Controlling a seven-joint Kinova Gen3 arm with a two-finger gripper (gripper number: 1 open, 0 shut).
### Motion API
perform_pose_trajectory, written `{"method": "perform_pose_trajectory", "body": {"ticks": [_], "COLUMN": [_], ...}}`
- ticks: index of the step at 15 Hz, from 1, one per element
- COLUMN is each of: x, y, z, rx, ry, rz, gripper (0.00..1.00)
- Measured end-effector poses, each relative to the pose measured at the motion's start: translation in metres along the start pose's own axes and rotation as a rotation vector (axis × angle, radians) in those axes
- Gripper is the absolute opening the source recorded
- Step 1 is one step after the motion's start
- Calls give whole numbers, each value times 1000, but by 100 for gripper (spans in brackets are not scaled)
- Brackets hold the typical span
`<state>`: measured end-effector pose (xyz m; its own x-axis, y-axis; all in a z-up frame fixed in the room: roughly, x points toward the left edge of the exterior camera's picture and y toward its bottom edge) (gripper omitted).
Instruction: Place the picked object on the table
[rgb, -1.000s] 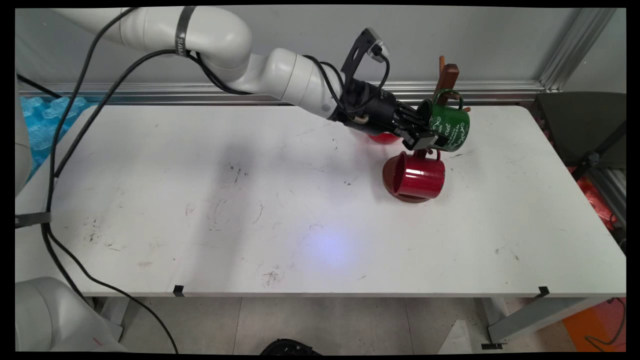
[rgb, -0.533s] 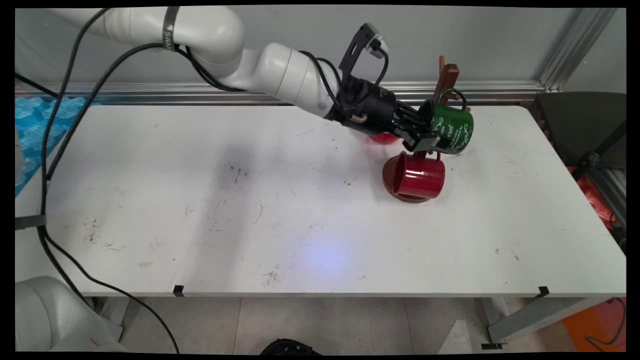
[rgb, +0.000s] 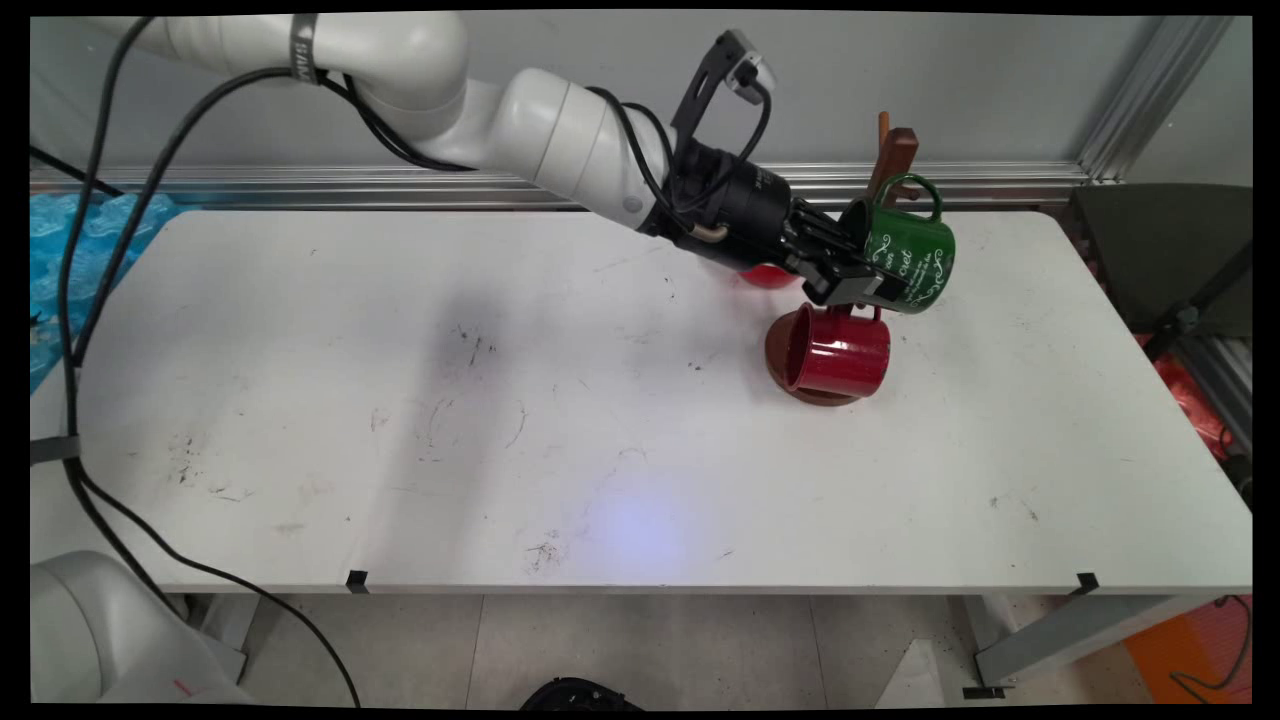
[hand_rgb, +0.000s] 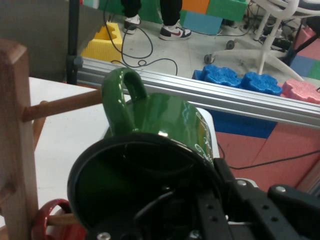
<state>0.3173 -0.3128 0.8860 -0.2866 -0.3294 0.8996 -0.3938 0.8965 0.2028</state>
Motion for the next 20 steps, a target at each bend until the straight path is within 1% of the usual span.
{"method": "perform_pose_trajectory", "body": {"ticks": [3,5,7,10,14,16,17,20], "x": [3,3,0,-9,-24,-29,-30,-36], "y": [5,9,12,12,-2,-12,-15,-32], "z": [-6,-14,-23,-41,-68,-78,-81,-92], "rx": [-4,-7,-12,-9,19,34,39,63], "ry": [-11,-29,-55,-112,-207,-251,-264,-330], "rz": [11,21,32,55,110,146,158,224], "gripper": [0,0,0,0,0,0,0,0]}}
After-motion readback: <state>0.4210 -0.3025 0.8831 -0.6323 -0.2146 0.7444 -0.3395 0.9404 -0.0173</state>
